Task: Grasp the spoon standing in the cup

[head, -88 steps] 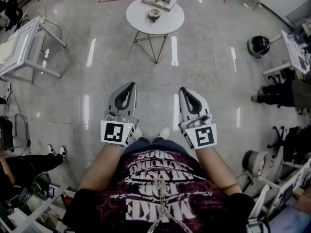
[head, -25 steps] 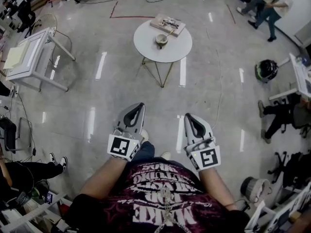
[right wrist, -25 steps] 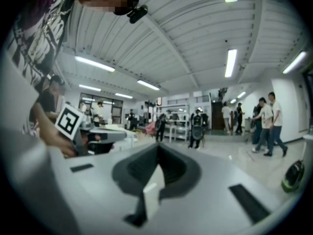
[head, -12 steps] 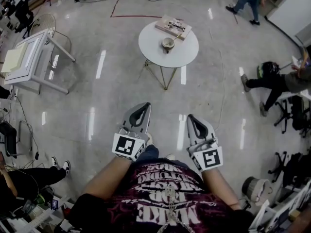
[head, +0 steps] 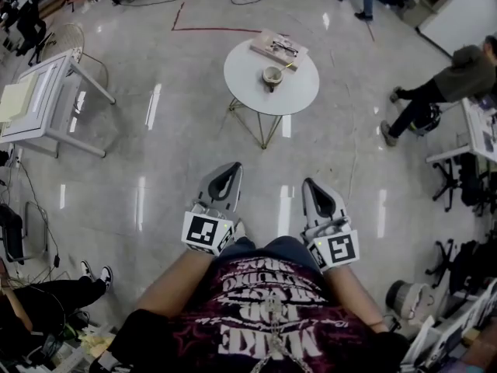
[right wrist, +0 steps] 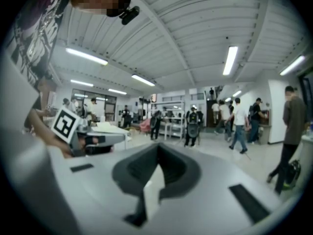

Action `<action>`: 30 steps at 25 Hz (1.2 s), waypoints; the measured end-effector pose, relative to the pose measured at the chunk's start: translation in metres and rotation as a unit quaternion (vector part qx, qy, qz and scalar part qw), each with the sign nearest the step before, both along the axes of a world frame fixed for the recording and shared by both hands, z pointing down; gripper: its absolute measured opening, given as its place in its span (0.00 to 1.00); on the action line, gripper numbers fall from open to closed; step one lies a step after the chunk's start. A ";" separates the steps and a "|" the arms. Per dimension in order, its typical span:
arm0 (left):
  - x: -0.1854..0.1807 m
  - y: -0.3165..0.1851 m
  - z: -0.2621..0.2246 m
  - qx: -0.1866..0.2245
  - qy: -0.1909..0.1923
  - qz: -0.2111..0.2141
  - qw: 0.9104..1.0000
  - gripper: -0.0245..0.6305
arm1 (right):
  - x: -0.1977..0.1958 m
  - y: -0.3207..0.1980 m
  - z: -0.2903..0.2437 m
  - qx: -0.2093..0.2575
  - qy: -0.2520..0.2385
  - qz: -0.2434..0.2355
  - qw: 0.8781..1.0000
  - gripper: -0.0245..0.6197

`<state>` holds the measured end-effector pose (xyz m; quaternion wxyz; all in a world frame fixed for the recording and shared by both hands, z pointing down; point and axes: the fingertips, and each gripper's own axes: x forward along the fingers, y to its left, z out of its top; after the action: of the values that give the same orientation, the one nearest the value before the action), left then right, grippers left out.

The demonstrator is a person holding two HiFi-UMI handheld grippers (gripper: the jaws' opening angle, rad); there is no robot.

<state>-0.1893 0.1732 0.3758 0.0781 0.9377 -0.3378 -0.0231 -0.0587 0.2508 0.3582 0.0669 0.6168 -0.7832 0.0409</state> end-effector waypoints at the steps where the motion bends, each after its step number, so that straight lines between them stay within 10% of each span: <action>1: -0.003 -0.004 -0.001 -0.002 0.005 -0.003 1.000 0.07 | 0.001 -0.002 -0.003 0.001 0.001 0.004 1.000 0.08; 30: 0.021 -0.041 0.001 0.007 -0.004 0.006 1.000 0.07 | 0.045 -0.034 0.005 0.000 -0.014 0.060 0.998 0.08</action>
<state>-0.1680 0.1326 0.3765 0.0703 0.9404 -0.3321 -0.0213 -0.0137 0.2170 0.3631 0.0529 0.6619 -0.7459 0.0532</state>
